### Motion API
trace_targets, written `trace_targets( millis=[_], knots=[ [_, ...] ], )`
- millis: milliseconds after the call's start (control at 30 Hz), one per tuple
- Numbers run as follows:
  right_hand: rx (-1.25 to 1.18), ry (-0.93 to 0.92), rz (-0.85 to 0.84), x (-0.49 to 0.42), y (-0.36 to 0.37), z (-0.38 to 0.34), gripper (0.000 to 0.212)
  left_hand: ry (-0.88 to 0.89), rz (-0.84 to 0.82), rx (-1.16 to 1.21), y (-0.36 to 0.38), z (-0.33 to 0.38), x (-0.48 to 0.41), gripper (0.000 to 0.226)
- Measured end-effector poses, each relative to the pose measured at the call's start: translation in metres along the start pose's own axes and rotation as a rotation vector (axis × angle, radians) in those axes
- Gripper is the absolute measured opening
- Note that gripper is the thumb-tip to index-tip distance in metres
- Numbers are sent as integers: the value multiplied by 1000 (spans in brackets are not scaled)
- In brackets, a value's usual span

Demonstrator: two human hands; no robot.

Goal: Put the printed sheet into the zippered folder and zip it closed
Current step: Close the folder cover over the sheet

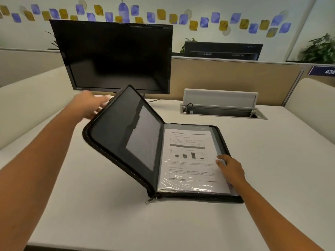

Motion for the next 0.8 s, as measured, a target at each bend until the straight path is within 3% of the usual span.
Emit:
trace_targets(
  millis=[233, 400, 567, 800],
  knots=[
    [-227, -365, -4, 15, -25, -111, 36, 273, -96, 60, 46, 95, 41, 38],
    [-479, -509, -93, 46, -52, -171, 44, 449, -319, 171, 106, 126, 74, 38],
    [-667, -331, -125, 51, -74, -152, 43, 460, -496, 128, 165, 105, 82, 42],
    [-776, -36, -74, 38, -85, -49, 21, 583, -756, -221, 223, 24, 85, 40]
  ],
)
Point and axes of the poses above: each hand's wrist, its own x-axis away from the middle knuckle, its own y-axis out of the palm, z = x × y, the point moved 4 cm from there along -x, towards the middle knuckle
